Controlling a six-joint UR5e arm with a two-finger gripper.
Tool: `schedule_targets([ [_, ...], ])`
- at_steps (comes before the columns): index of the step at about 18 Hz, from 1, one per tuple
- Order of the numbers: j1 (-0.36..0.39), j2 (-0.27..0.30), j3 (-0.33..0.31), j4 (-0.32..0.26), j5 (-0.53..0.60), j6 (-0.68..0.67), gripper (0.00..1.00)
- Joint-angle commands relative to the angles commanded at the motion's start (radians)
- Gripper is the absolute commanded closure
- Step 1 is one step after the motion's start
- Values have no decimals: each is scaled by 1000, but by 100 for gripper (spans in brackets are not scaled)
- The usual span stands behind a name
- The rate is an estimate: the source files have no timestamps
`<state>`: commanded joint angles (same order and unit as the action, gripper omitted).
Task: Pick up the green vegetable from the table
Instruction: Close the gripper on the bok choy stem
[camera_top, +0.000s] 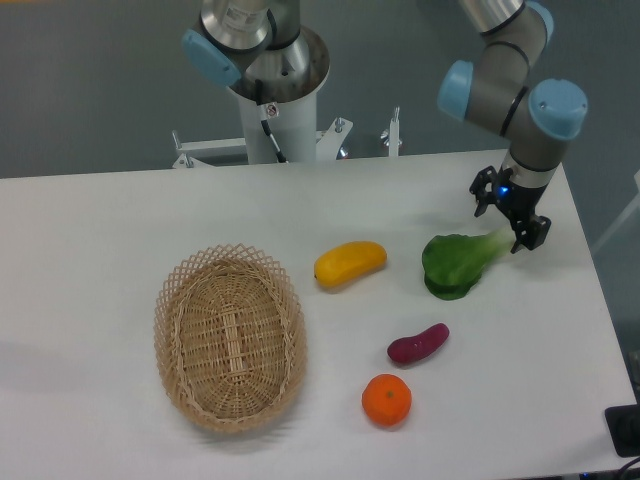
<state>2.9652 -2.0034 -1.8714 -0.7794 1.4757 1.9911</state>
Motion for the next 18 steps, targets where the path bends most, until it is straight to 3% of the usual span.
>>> schedule_targets([
  [4,0,-2,-6,19,0,5,15],
  [6,0,-2,-5,17,0,9,31],
  [10,0,0,-3,17,2,8,52],
  [14,0,6,9,17,2,11,61],
  [18,5,32,31,8,0,11,61],
])
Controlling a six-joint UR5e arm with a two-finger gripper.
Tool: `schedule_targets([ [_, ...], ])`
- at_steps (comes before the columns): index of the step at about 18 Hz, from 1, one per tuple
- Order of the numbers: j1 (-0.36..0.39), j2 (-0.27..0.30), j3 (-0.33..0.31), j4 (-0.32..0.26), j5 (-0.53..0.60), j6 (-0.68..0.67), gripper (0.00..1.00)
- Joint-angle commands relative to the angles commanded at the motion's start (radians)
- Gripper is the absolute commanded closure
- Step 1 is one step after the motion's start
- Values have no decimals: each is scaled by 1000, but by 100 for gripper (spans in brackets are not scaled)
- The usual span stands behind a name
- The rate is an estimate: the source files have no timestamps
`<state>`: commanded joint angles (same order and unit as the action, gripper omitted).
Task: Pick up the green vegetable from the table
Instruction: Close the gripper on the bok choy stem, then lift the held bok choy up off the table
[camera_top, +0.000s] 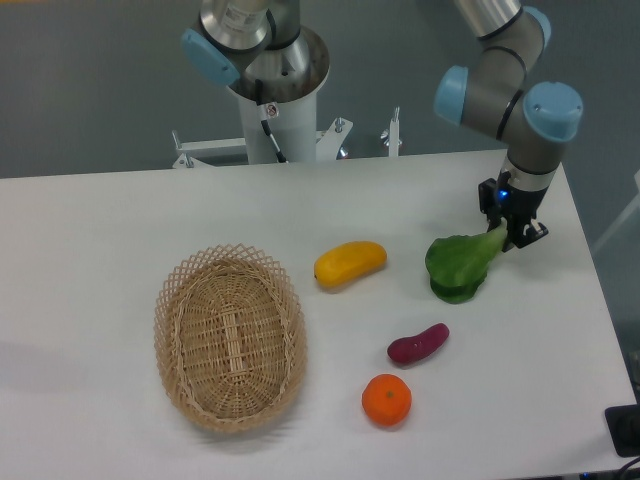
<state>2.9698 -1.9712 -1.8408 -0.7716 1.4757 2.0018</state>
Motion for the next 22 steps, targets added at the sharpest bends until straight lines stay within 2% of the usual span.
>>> schedule_targets([
  [3,9,32,20,-14,-6,2,61],
  [5,5,52,29,-35,-52,-11,61],
  [9,12,129,34,-113,-207,-20,61],
  [13,0,202,54,-236,-288,-126,61],
  [14,-3,218,52,-251,-304,-152,61],
  [18,-23,290,38,-273,-389,-274,61],
  [22,-35,295,41,-285,-394,-307,61],
])
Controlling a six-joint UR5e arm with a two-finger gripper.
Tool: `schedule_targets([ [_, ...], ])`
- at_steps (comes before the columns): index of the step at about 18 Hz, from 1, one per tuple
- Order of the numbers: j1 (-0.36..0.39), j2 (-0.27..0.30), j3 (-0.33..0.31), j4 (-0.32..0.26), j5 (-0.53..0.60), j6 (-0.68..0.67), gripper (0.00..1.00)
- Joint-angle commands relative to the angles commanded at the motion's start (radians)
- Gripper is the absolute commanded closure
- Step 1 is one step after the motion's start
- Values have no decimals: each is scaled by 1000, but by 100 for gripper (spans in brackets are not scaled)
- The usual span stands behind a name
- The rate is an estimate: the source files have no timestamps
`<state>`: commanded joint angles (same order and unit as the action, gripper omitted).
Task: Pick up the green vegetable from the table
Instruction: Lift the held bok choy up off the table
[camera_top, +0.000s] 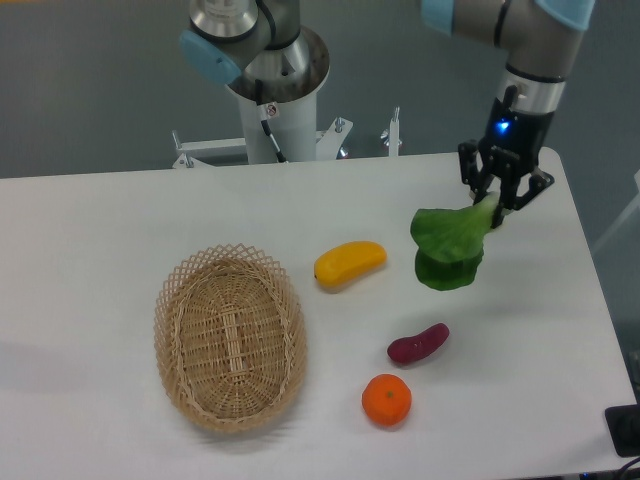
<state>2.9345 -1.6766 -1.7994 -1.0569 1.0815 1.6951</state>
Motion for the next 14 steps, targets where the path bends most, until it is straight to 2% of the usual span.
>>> schedule_targets([
  [14,-20,-8,28,2,-2,-46,61],
])
